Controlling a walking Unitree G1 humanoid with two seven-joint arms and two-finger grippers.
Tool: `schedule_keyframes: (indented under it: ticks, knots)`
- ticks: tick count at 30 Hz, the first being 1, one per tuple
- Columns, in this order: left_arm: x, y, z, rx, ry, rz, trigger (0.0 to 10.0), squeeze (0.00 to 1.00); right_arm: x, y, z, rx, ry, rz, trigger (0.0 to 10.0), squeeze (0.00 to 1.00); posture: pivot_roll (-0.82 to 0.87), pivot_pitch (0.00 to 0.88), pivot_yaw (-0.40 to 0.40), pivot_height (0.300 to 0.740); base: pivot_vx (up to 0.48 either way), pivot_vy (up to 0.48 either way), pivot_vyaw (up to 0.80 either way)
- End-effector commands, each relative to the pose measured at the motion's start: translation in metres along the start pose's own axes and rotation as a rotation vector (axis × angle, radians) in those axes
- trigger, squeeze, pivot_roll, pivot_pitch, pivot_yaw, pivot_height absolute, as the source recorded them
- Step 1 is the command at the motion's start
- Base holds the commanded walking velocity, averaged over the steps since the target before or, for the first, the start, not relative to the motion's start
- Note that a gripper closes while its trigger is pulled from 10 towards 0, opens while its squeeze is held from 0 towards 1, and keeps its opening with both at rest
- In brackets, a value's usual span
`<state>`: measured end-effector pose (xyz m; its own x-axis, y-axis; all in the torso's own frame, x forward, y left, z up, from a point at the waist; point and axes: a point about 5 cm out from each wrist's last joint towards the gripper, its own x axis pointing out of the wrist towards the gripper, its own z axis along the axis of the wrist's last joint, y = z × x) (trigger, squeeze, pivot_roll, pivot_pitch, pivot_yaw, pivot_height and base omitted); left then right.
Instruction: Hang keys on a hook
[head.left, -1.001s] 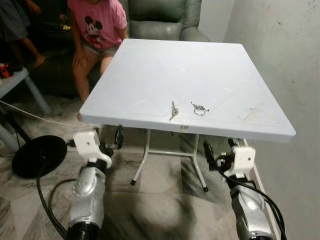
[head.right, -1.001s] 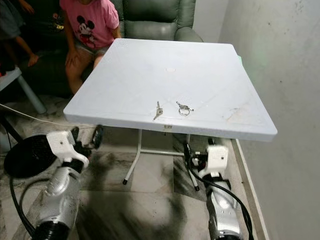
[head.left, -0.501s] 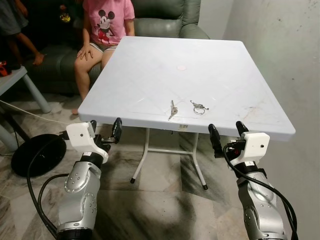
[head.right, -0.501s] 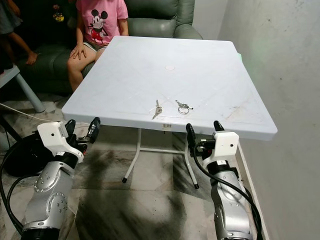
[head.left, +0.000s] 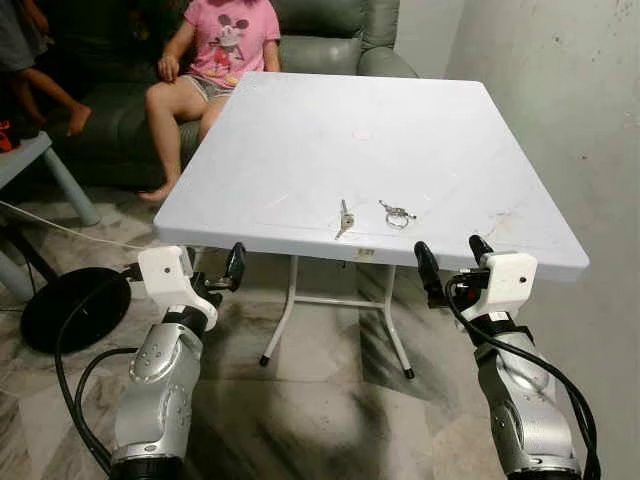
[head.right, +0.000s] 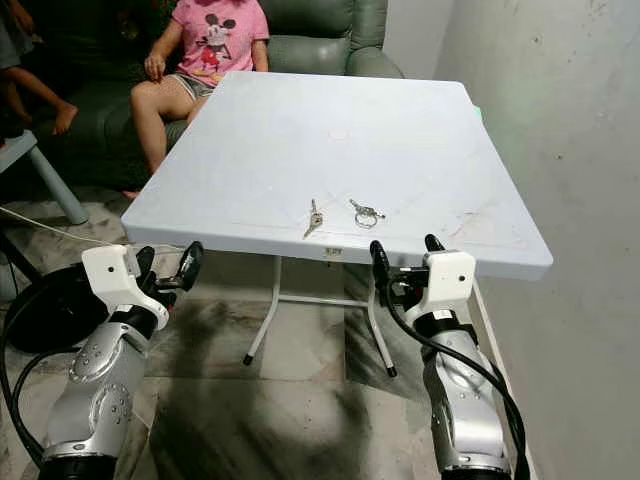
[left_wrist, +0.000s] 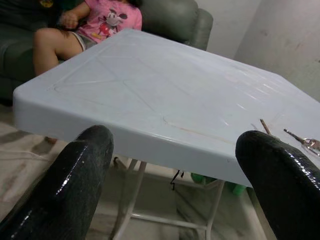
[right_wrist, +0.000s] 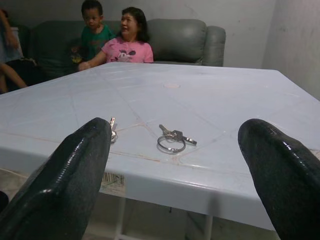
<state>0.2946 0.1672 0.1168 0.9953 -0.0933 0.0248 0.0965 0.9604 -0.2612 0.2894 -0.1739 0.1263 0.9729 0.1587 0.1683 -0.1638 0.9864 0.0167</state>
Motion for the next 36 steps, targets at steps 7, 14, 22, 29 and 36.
schedule_keyframes:
  ticks: [7,14,22,29,36]
  knots:
    - [0.0009,-0.0038,0.0049,0.027,-0.007,-0.010,10.0,0.00,0.0043,0.0044,0.0094,-0.008,-0.024,0.024,10.0,0.00,0.03,0.012,-0.035,0.732,0.000,0.000,0.00]
    - [0.0028,-0.0031,0.0069,0.037,-0.012,-0.007,10.0,0.00,0.0065,0.0046,0.0106,-0.009,-0.026,0.027,10.0,0.00,0.03,0.013,-0.036,0.732,0.000,0.000,0.00]
    - [0.0035,-0.0036,0.0070,0.063,-0.006,-0.010,10.0,0.00,0.0066,0.0041,0.0106,-0.019,-0.027,0.023,10.0,0.00,0.04,0.024,-0.032,0.732,0.000,0.000,0.00]
    - [0.0054,-0.0047,0.0087,0.067,-0.008,-0.017,10.0,0.00,0.0076,0.0048,0.0112,-0.021,-0.031,0.022,10.0,0.00,0.04,0.025,-0.026,0.732,0.197,0.000,0.00]
    - [0.0063,-0.0057,0.0096,0.073,-0.007,-0.025,10.0,0.00,0.0080,0.0032,0.0119,-0.027,-0.035,0.018,10.0,0.00,0.04,0.027,-0.019,0.732,0.284,0.000,0.00]
